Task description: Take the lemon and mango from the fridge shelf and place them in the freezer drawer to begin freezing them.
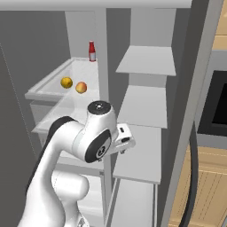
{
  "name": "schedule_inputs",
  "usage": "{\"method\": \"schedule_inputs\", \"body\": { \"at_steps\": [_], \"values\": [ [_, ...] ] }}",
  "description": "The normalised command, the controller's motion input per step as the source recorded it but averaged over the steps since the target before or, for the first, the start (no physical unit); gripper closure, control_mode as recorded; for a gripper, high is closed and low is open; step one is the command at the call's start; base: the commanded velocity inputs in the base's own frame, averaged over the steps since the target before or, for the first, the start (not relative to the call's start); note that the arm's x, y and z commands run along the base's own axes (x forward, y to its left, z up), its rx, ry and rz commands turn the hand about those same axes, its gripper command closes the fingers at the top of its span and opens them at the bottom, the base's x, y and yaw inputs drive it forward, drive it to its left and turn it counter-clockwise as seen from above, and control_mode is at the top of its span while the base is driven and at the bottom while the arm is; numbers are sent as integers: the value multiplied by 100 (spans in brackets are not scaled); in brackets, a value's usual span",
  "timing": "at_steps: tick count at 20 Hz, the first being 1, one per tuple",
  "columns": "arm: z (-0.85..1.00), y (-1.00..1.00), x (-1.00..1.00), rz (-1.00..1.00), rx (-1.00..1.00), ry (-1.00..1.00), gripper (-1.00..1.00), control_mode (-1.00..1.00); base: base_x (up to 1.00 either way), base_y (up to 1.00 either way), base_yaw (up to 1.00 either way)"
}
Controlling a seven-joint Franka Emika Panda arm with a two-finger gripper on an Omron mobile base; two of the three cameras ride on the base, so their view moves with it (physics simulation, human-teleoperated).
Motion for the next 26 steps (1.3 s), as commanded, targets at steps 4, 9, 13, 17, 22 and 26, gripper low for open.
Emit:
{"method": "schedule_inputs", "body": {
  "at_steps": [4,9,13,17,22,26],
  "values": [
    [-18,-94,43,-30,0,3,-100,-100,0,0,0],
    [-6,-82,49,-37,0,3,-100,-100,0,0,0],
    [-7,-93,27,-23,0,1,-100,-100,0,0,0],
    [-9,-100,1,-12,0,0,-100,-100,0,0,0],
    [-6,-90,0,-9,0,0,-100,-100,0,0,0],
    [0,-60,-1,-2,0,0,-100,-100,0,0,0]
  ]
}}
